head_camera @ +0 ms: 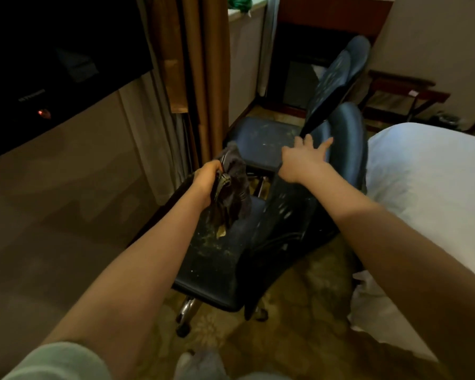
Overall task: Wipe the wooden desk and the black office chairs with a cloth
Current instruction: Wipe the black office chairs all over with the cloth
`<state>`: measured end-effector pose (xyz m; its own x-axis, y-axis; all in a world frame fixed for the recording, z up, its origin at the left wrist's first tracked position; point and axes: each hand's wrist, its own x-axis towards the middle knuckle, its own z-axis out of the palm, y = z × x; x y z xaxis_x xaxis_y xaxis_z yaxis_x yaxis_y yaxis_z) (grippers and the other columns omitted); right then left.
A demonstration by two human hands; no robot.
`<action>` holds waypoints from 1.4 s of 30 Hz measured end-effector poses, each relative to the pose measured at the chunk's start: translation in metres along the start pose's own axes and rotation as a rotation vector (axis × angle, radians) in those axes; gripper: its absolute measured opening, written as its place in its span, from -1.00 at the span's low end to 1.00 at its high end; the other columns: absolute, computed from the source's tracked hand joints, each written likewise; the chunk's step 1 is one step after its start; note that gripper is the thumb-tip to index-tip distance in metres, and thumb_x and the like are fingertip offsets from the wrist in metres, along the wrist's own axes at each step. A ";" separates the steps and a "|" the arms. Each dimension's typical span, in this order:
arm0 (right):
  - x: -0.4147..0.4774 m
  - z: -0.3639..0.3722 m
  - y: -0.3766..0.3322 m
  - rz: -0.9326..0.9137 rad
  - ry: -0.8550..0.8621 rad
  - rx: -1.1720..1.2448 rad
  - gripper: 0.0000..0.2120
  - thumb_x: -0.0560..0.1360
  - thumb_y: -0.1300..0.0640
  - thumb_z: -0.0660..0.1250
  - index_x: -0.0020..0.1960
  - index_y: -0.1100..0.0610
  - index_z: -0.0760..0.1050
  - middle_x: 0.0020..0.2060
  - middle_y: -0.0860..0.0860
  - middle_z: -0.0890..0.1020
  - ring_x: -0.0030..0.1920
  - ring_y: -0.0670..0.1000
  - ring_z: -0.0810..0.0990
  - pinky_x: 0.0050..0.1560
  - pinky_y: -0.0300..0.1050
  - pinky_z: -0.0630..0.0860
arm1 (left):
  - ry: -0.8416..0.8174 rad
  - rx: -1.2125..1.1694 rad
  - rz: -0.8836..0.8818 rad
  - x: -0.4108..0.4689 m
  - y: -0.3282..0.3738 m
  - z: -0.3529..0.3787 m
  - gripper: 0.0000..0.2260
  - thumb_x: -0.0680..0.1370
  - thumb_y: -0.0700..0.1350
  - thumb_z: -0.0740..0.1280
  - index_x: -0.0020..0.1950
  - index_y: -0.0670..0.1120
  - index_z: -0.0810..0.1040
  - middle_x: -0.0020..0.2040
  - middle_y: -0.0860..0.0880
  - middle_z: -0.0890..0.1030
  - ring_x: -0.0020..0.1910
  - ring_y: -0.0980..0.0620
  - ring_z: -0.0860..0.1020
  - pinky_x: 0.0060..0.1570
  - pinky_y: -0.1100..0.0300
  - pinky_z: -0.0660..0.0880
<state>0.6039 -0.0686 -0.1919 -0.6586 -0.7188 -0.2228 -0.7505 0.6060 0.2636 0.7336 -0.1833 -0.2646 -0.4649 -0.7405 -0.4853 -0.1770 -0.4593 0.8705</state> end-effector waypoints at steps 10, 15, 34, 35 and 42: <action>0.034 0.003 0.053 0.391 -0.086 0.173 -0.42 0.56 0.19 0.23 0.49 0.30 0.10 0.46 0.35 0.06 0.44 0.42 -0.02 0.28 0.45 0.17 | -0.022 0.042 0.023 0.007 0.022 0.078 -0.81 0.39 -0.21 0.17 -0.42 -0.09 0.26 -0.46 -0.05 0.33 -0.46 -0.02 0.34 -0.39 0.21 0.26; 0.045 -0.005 0.060 0.372 -0.087 0.175 -0.51 0.52 0.29 0.25 0.42 0.29 0.24 0.37 0.28 0.24 0.37 0.40 0.10 0.26 0.42 0.26 | -0.043 0.076 0.065 0.021 0.028 0.106 -0.80 0.39 -0.21 0.18 -0.43 -0.09 0.25 -0.46 -0.05 0.31 -0.46 -0.03 0.32 -0.39 0.18 0.22; 0.116 0.005 0.152 -0.121 0.204 0.424 -0.97 0.50 0.31 0.26 -0.12 0.25 0.41 -0.01 0.19 0.51 -0.05 0.11 0.47 -0.20 -0.10 0.39 | 0.167 -0.323 0.090 0.042 0.030 0.174 -0.89 0.36 -0.21 0.16 -0.19 -0.11 0.46 -0.28 -0.10 0.50 -0.24 -0.09 0.50 -0.16 0.10 0.45; 0.124 0.006 0.157 -0.153 0.216 0.437 -0.95 0.50 0.29 0.28 -0.04 0.25 0.45 0.00 0.18 0.52 -0.08 0.10 0.47 -0.21 -0.11 0.38 | 0.187 -0.366 0.100 0.041 0.029 0.176 -0.80 0.38 -0.21 0.16 -0.08 -0.13 0.51 -0.21 -0.12 0.53 -0.19 -0.11 0.52 -0.11 0.07 0.49; 0.172 -0.004 0.167 -0.283 0.247 0.465 -0.83 0.49 0.28 0.32 0.08 0.21 0.49 -0.03 0.12 0.53 -0.13 0.05 0.48 -0.21 -0.14 0.43 | 0.323 -0.600 0.091 0.041 0.033 0.176 -0.85 0.50 -0.21 0.09 -0.11 -0.12 0.45 -0.16 -0.13 0.50 -0.15 -0.11 0.50 -0.07 0.02 0.49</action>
<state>0.3657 -0.0923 -0.1828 -0.4392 -0.8983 0.0150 -0.8768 0.4249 -0.2249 0.5556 -0.1423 -0.2407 -0.1567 -0.8554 -0.4936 0.4046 -0.5115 0.7580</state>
